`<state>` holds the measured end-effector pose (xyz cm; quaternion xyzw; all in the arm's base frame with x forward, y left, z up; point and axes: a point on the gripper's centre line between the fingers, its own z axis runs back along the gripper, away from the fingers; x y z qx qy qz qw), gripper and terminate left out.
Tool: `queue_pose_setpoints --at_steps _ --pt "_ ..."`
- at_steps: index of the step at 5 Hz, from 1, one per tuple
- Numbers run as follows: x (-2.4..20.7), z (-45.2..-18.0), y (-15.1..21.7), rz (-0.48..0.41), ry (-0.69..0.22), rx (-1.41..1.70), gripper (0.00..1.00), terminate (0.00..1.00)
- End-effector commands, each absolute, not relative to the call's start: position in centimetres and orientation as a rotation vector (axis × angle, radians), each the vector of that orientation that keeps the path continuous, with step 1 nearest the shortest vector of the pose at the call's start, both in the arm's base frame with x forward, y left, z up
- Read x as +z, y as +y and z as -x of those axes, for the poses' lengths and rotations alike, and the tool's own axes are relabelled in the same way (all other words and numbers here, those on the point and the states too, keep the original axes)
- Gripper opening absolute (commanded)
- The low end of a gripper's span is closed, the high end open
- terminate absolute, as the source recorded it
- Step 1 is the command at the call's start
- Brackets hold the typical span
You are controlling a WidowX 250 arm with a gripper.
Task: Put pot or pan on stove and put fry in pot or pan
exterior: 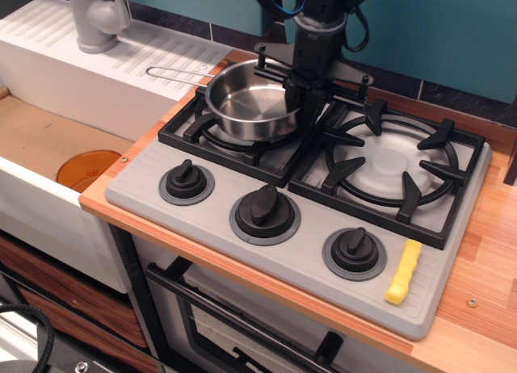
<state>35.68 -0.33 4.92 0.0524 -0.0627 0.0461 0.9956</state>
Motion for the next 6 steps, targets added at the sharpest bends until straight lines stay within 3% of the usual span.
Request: queue_pose_setpoints --at_steps 1,3,6 --pt "10.9 -37.3 -1.9 -0.119 -0.209 0.112 0.00 0.00" --pt "12.1 -36.6 -4.9 -0.130 -0.194 0.136 0.00 0.00" --pt "10.8 -36.4 -10.9 -0.153 -0.226 0.180 0.00 0.00"
